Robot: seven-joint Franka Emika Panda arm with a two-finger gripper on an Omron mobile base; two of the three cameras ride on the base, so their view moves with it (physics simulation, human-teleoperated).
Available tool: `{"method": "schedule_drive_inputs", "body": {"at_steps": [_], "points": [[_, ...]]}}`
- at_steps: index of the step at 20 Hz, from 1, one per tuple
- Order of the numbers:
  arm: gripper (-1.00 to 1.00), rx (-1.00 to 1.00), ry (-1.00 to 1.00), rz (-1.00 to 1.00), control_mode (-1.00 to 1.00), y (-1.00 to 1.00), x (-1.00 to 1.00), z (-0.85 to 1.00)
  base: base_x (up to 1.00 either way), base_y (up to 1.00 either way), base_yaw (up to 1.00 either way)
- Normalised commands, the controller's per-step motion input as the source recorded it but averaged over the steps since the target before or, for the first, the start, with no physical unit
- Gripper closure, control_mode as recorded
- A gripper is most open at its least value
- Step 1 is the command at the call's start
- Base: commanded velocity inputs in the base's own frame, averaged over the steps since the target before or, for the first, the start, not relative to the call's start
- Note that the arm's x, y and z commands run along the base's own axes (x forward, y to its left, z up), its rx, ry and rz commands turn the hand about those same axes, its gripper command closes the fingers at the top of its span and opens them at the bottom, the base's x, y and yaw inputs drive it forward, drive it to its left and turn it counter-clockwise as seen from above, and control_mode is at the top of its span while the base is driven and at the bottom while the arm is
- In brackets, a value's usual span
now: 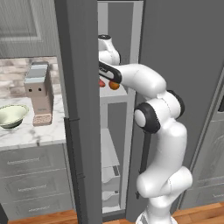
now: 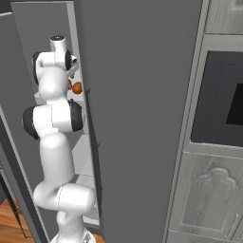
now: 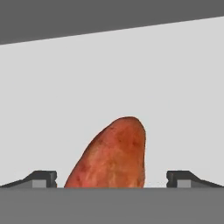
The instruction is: Take the sweet potato, bell pepper, and mango from the freezer and place them in the bowl on the counter.
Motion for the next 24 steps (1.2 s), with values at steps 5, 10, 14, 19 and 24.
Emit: {"method": "schedule_drive_inputs", "body": {"at_steps": [5, 10, 14, 19, 24], "points": [[-1.0, 0.0, 0.0, 0.0, -1.0, 0.15, 0.07, -0.28, 0.0, 0.0, 0.0], [1.0, 0.0, 0.04, 0.0, -1.0, 0.17, 0.04, -0.46, 0.0, 0.0, 0.0], [1.0, 0.0, 0.07, 0.01, -1.0, 0.01, 0.0, -0.52, 0.0, 0.0, 0.0], [1.0, 0.0, 0.03, 0.03, -1.0, 0.07, -0.19, -0.53, 0.0, 0.0, 0.0], [1.0, 0.0, -0.11, 0.0, -1.0, 0.06, -0.78, -0.02, 0.0, 0.0, 0.0]]}}
